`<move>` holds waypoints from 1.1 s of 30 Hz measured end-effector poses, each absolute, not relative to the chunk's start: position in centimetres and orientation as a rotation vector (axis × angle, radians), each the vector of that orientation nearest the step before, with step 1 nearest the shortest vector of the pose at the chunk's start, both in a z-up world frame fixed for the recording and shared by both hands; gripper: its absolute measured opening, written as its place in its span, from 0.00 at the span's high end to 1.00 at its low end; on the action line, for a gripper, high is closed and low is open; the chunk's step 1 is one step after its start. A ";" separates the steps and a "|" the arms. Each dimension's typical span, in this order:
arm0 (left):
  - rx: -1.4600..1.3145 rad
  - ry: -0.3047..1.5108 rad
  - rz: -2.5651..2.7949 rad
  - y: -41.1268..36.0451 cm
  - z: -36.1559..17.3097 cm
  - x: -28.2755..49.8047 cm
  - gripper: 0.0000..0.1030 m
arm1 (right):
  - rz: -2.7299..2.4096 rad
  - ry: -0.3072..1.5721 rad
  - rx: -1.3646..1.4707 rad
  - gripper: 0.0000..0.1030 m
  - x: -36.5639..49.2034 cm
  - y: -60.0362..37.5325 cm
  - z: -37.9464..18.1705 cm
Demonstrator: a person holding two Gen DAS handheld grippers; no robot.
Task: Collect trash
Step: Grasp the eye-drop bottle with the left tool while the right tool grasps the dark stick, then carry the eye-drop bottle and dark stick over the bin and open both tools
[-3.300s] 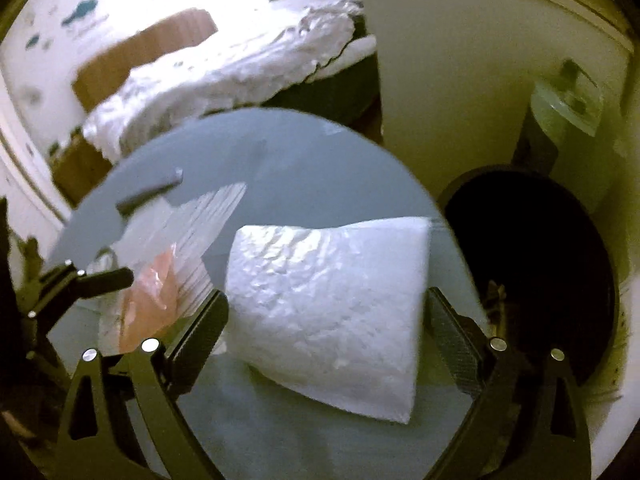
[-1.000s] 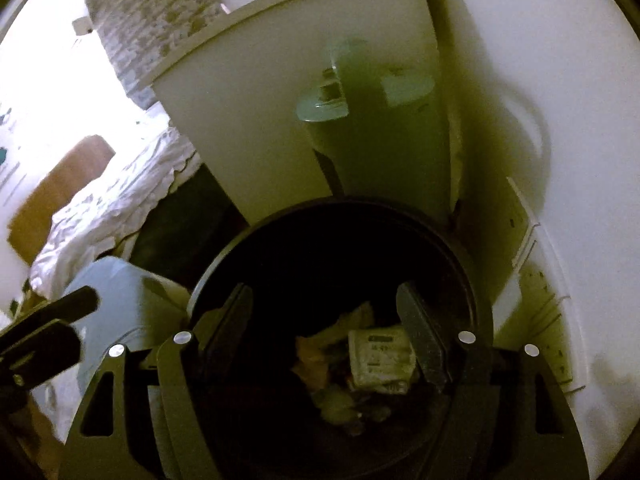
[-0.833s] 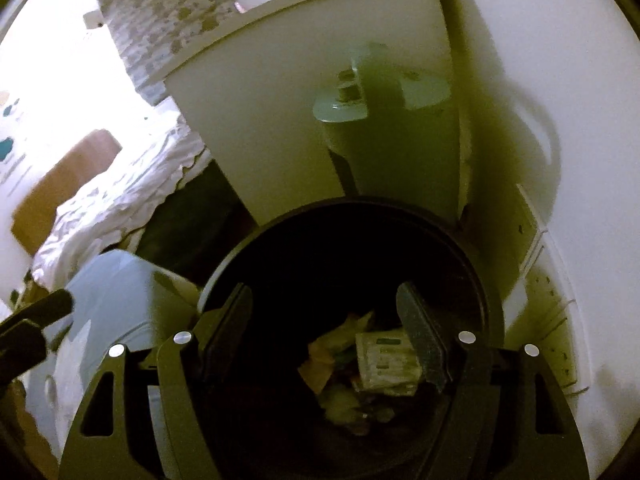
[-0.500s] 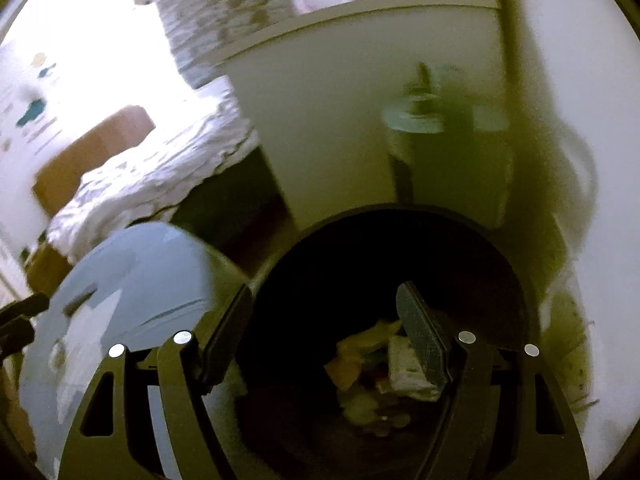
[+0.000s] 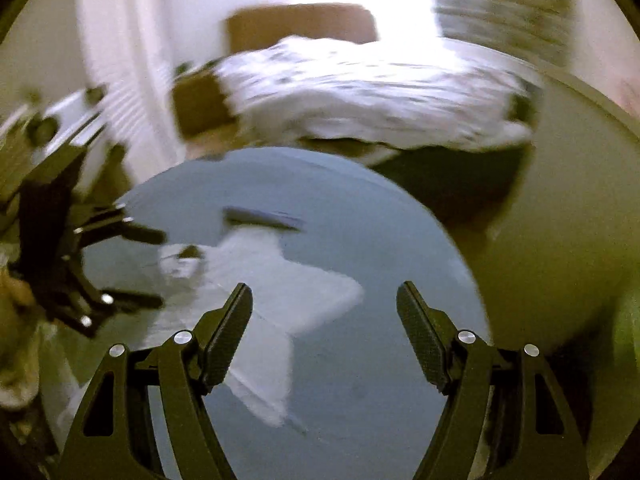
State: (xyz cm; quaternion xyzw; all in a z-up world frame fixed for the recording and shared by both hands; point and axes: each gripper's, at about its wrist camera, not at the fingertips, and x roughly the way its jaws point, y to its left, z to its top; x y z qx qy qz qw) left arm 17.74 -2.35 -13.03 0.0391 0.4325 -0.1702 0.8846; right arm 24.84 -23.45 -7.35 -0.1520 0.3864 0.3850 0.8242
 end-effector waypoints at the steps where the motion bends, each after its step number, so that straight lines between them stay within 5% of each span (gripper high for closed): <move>1: 0.089 0.903 -0.359 -2.4 -13.2 18.0 0.19 | 0.867 0.818 -0.375 0.29 25.6 -21.6 -7.4; 6: 0.096 0.918 -0.375 -1.9 -14.3 19.1 0.21 | 1.014 0.853 -0.518 0.38 28.1 -15.3 -8.9; 12: 0.103 0.902 -0.381 -1.4 -14.9 19.6 0.33 | 1.121 0.871 -0.654 0.38 29.9 -9.3 -11.5; 16: 0.121 0.886 -0.368 -1.2 -14.9 19.8 0.45 | 1.149 0.916 -0.776 0.48 30.4 -6.1 -13.8; 21: 0.115 0.879 -0.364 -0.7 -14.8 19.6 0.48 | 1.164 0.975 -0.700 0.64 31.6 -5.5 -14.1; 24: 0.121 0.874 -0.358 -0.6 -14.8 19.5 0.49 | 1.129 0.994 -0.652 0.83 31.7 -6.3 -13.9; 33: -0.019 0.818 -0.394 0.0 -12.3 17.9 0.49 | 0.980 0.938 -0.292 0.86 28.9 -15.1 -10.7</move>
